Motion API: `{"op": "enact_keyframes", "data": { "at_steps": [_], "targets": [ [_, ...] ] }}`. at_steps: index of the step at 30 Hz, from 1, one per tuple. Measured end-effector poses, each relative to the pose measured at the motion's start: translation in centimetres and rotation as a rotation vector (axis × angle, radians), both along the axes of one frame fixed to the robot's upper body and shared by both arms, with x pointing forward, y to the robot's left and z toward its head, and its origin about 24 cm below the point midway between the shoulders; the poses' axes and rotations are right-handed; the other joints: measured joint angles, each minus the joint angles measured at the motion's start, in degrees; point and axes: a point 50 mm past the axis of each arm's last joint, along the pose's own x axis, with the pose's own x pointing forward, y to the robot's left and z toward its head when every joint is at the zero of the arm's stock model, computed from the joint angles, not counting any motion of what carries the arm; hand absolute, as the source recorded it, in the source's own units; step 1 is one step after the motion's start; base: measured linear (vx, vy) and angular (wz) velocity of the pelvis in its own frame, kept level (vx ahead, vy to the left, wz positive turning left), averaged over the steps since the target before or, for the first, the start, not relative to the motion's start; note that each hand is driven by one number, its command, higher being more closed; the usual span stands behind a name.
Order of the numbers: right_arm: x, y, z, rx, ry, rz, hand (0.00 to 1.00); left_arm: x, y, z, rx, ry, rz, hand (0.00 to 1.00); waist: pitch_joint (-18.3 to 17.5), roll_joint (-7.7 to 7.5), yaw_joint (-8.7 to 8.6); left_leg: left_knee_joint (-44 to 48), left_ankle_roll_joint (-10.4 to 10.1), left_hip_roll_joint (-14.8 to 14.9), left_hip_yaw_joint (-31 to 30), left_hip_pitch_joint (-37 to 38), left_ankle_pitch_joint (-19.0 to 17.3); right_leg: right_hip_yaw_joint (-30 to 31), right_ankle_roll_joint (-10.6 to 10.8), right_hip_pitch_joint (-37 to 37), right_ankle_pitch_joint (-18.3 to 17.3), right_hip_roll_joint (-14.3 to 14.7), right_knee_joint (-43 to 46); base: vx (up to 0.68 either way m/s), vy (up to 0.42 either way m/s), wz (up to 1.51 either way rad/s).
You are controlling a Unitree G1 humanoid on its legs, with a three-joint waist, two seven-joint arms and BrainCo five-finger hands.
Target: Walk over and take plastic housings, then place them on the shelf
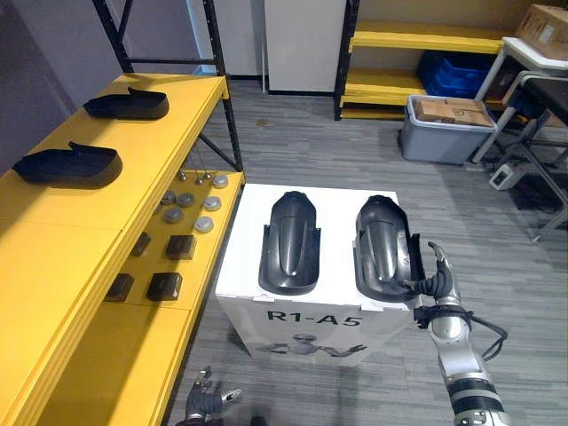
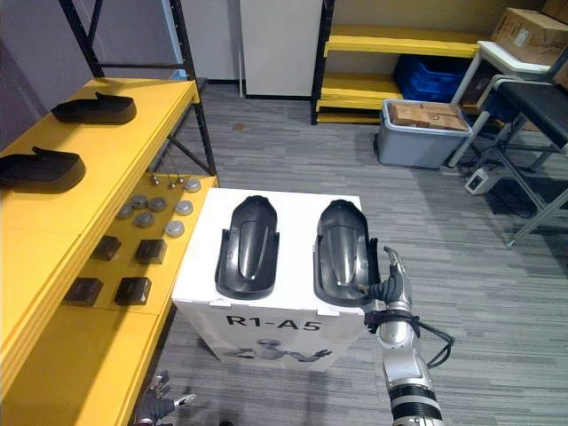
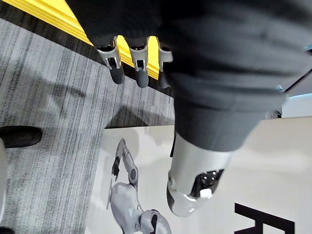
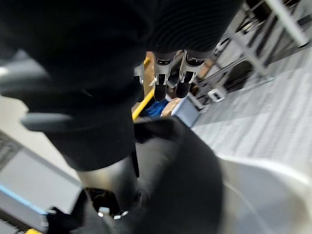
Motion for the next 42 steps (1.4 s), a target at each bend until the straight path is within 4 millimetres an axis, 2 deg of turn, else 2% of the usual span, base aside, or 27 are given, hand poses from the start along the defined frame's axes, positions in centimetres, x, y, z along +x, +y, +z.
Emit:
{"op": "enact_keyframes", "data": {
  "at_steps": [5,6,11,16,23,28,31,32,33,34,38,41,42],
  "targets": [
    [0.5,-0.2,-0.5,0.033,0.026,-0.057,0.00,0.1,-0.1,0.0,-0.002,-0.001,0.002,0.00,0.7,0.15,0.07,-0.2,0.0,-0.1,-0.2,0.1,0.0,-0.1,0.0,0.3,0.0,-0.1,-0.5,0.00,0.002,0.01],
    [0.8,-0.2,-0.7,0.044,0.039,-0.061,1.00,0.1,-0.2,0.0,-0.002,-0.002,0.002,0.00,0.9,0.18,0.01,-0.4,0.0,-0.2,-0.4,0.1,0.1,-0.2,0.0,0.5,0.0,0.0,-0.8,0.00,0.011,0.08],
    [1.5,-0.2,-0.9,0.131,0.052,-0.074,1.00,0.2,-0.6,-0.1,-0.011,0.004,-0.014,0.00,1.1,0.22,-0.03,-1.0,-0.1,-0.2,-0.8,0.3,0.3,-0.4,0.0,0.6,0.0,0.0,-0.8,0.00,0.007,0.04],
    [1.5,-1.0,-0.8,0.187,0.041,-0.107,1.00,0.2,-0.6,-0.1,-0.015,0.006,-0.016,0.00,1.4,0.25,-0.01,-1.1,-0.1,-0.1,-0.7,0.5,0.3,-0.2,0.0,0.8,0.0,0.0,-0.9,0.00,0.002,-0.01],
    [0.7,-1.3,-1.3,0.185,0.057,-0.107,1.00,0.2,-0.6,-0.1,-0.018,0.009,-0.018,0.00,1.8,0.17,-0.15,-1.1,-0.2,0.1,0.0,1.2,0.3,0.2,0.0,1.1,0.0,0.1,-0.9,-0.02,0.008,-0.05],
    [-0.3,-1.5,-1.0,0.174,0.036,-0.091,1.00,0.4,-0.5,0.1,-0.015,-0.002,-0.017,0.00,1.9,0.06,-0.12,-1.0,-0.2,0.1,-0.1,1.2,0.3,0.2,0.0,1.1,0.0,0.1,-0.8,0.00,0.000,0.00],
    [-0.8,-0.9,-0.7,0.185,0.011,-0.074,1.00,0.9,-0.4,0.5,-0.011,-0.027,-0.013,0.00,1.9,0.02,-0.17,-1.0,-0.2,0.1,-0.3,1.2,0.3,0.2,0.0,1.1,0.0,0.1,-0.6,0.00,0.000,0.00],
    [-0.8,-0.8,-0.4,0.184,-0.005,-0.069,1.00,1.0,-0.3,0.6,-0.009,-0.033,-0.009,0.00,1.9,0.02,-0.15,-1.0,-0.2,0.1,-0.3,1.2,0.3,0.2,0.0,1.1,0.0,0.1,-0.6,-0.04,0.029,0.03],
    [-0.8,-0.4,1.6,0.170,-0.104,-0.057,1.00,1.0,0.4,0.8,0.004,-0.040,0.019,0.00,1.8,-0.02,-0.19,-0.9,-0.2,0.0,-0.4,1.3,0.3,0.1,0.0,1.2,0.0,0.1,-0.5,-0.03,0.023,0.03],
    [-0.8,-0.4,2.3,0.159,-0.144,-0.059,1.00,1.0,0.5,0.8,0.009,-0.043,0.019,0.00,1.8,-0.02,-0.18,-0.8,-0.2,0.0,-0.5,1.3,0.3,0.1,0.1,1.3,0.0,0.1,-0.5,-0.02,0.017,0.05],
    [-0.8,-0.3,4.2,0.143,-0.236,-0.062,1.00,1.5,0.6,1.3,0.014,-0.070,0.020,0.00,1.7,-0.01,-0.13,-0.5,-0.2,0.0,-0.7,1.3,0.3,0.0,0.1,1.5,0.0,0.1,-0.5,0.00,0.000,0.02],
    [-1.3,0.0,6.7,0.086,-0.355,-0.051,1.00,2.5,1.2,2.9,0.037,-0.167,0.082,0.00,1.7,-0.03,-0.05,-0.3,-0.2,0.1,-0.7,1.3,0.3,0.1,0.1,1.5,0.0,0.1,-0.5,0.00,0.000,0.00],
    [-1.4,0.4,7.8,0.061,-0.408,-0.037,1.00,3.2,1.8,4.1,0.051,-0.233,0.128,0.00,1.7,-0.03,-0.08,-0.3,-0.2,0.1,-0.7,1.3,0.3,0.2,0.1,1.5,0.0,0.1,-0.5,0.00,0.000,0.00]
  ]
}}
